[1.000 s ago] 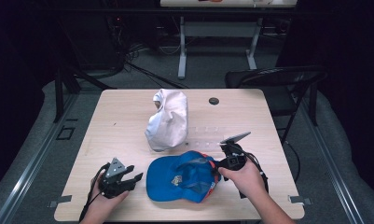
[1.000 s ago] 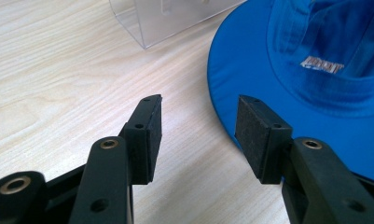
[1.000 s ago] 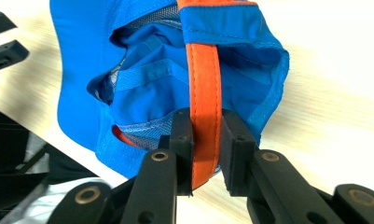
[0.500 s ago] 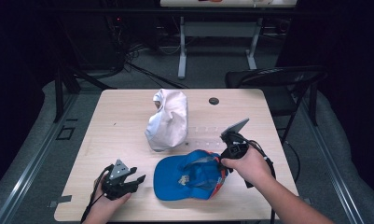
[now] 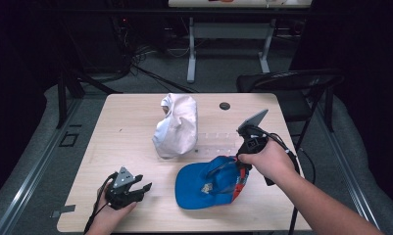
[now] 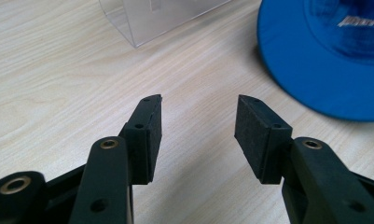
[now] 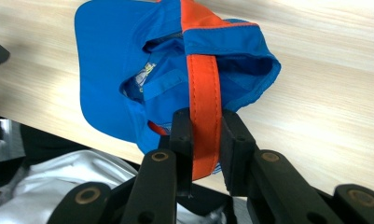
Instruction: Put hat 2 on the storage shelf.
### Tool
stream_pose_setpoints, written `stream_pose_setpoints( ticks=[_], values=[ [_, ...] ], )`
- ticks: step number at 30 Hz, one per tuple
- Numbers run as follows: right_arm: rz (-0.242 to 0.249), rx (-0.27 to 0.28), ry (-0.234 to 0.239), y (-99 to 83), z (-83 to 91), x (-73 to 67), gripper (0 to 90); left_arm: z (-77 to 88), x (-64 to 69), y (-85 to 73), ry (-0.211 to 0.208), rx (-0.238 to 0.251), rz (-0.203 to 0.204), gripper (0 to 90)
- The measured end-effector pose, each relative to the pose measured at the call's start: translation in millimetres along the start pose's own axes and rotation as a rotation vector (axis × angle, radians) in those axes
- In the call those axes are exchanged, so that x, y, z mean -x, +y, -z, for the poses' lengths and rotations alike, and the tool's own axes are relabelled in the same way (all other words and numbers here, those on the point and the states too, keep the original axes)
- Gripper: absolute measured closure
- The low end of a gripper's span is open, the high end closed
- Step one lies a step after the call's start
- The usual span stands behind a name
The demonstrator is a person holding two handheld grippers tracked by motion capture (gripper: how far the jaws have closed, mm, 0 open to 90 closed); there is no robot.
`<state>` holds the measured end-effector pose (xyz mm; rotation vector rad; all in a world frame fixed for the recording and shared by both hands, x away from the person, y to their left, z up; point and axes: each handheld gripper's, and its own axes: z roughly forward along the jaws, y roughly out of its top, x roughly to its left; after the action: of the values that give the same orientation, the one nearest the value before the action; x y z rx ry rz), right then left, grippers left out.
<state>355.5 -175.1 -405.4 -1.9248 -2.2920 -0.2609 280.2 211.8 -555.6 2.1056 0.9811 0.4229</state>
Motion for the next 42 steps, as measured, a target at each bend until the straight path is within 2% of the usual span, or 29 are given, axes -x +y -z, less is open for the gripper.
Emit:
stream_pose_setpoints(
  ticks=[1, 5, 17, 18, 20, 23, 26, 28, 29, 30, 33, 35, 39, 42],
  values=[
    [-0.011, 0.009, -0.009, -0.3, 2.4, -2.6, 77.2, 0.3, 0.0, 0.3, -0.003, -0.007, -0.004, 51.7],
    [0.006, 0.004, -0.044, 1.7, 19.4, -9.6, 77.2, -0.4, 0.4, 0.1, 0.002, 0.0, -0.007, 51.7],
    [-0.037, 0.011, -0.05, 11.9, 60.1, -22.8, 77.3, 0.2, -0.4, -0.2, 0.0, -0.002, -0.001, 51.7],
    [-0.027, -0.003, -0.055, 13.1, 64.0, -23.1, 77.2, 0.3, -0.6, -0.2, -0.001, -0.003, -0.002, 51.7],
    [-0.041, 0.015, -0.053, 14.3, 69.4, -26.3, 77.3, 0.4, -1.2, -0.3, 0.001, -0.003, -0.006, 51.7],
    [-0.029, 0.009, -0.05, 15.6, 82.2, -30.1, 77.3, 0.4, -1.0, -0.5, 0.002, 0.0, 0.001, 51.7],
    [-0.043, 0.024, -0.008, 16.6, 95.4, -32.7, 77.2, 0.8, -1.1, -0.4, 0.002, 0.0, -0.003, 51.7],
    [-0.036, 0.011, 0.009, 17.4, 102.8, -29.9, 77.2, 0.7, -1.1, -0.4, 0.002, 0.0, -0.004, 51.7],
    [-0.06, 0.037, 0.027, 17.3, 103.8, -30.0, 77.2, 0.8, -1.1, -0.4, 0.002, 0.0, -0.004, 51.7],
    [-0.05, 0.023, 0.033, 17.6, 107.0, -27.1, 77.3, 0.9, -1.0, -0.3, 0.002, 0.001, -0.003, 51.7],
    [-0.076, 0.059, 0.109, 17.4, 114.1, -19.9, 77.3, 1.1, -1.3, -0.4, 0.004, 0.003, 0.002, 51.7],
    [-0.082, 0.056, 0.143, 17.0, 119.7, -14.3, 77.3, 1.5, -2.0, -0.2, 0.002, -0.004, 0.002, 51.7],
    [-0.131, 0.079, 0.224, 15.9, 130.1, 0.0, 77.3, 1.1, -2.4, -0.3, 0.005, 0.002, 0.006, 51.7],
    [-0.155, 0.099, 0.31, 14.4, 137.3, 11.8, 77.3, 1.2, -2.3, -0.4, 0.006, 0.004, 0.011, 51.7]
  ],
)
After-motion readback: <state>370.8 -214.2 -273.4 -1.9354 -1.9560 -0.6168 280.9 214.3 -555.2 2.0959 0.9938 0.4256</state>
